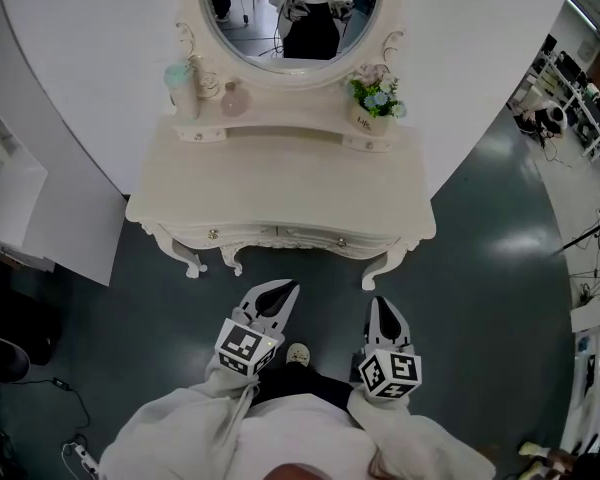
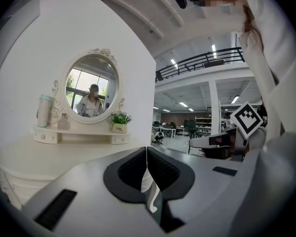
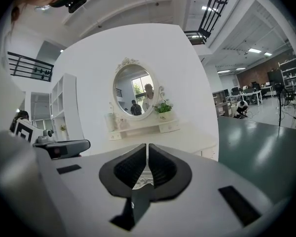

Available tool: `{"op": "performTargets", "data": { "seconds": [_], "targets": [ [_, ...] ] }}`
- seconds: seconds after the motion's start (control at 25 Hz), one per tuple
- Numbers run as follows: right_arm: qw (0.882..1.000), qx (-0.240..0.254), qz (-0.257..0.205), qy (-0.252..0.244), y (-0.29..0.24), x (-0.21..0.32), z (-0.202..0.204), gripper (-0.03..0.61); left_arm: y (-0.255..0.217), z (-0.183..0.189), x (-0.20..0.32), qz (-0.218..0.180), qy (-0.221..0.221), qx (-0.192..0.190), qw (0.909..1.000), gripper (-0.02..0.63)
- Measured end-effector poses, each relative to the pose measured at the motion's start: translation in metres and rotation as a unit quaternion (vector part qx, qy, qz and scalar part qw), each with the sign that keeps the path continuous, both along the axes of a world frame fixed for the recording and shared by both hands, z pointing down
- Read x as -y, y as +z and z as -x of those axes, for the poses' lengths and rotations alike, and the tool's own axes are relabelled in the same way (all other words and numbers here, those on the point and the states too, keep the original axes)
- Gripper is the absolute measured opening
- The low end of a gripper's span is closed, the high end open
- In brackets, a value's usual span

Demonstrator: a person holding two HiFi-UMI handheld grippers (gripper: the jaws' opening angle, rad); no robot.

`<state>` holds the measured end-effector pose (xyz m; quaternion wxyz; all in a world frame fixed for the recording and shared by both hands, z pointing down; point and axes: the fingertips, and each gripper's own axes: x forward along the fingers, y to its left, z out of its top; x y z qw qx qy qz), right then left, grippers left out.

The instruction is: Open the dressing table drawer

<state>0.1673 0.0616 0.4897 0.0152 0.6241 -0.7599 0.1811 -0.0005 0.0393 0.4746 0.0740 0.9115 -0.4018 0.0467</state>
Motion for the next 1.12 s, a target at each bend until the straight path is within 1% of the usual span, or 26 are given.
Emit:
{"op": "performTargets", "data": {
  "seconds": [0.24,0.48,0.6,0.72,0.88,1.12],
  "targets": [
    [1.0,0.005,0.002,-0.015,0.004,0.017,-0.003,0.038,0.003,-0.003,0.011,0.003,-0.017,0.002,0.9998,0.018],
    [0.999,0.015,0.019,-0.029,0.016,0.014,0.01,0.038,0.01,-0.001,0.004,0.017,-0.022,0.01,0.9996,0.018],
    [0.999,0.016,0.03,-0.036,0.026,0.01,0.016,0.038,0.021,0.003,0.001,0.031,-0.024,0.013,0.9991,0.018],
    [0.999,0.016,0.035,-0.031,0.031,0.012,0.012,0.038,0.029,0.001,0.005,0.04,-0.022,0.014,0.9989,0.018],
    [0.999,0.017,0.037,-0.022,0.033,0.026,0.005,0.038,0.029,-0.006,0.019,0.035,-0.014,0.016,0.9992,0.018],
    [0.999,0.017,0.032,-0.022,0.03,0.063,0.002,0.038,0.026,-0.005,0.058,0.032,-0.019,0.014,0.9992,0.018]
  ]
}}
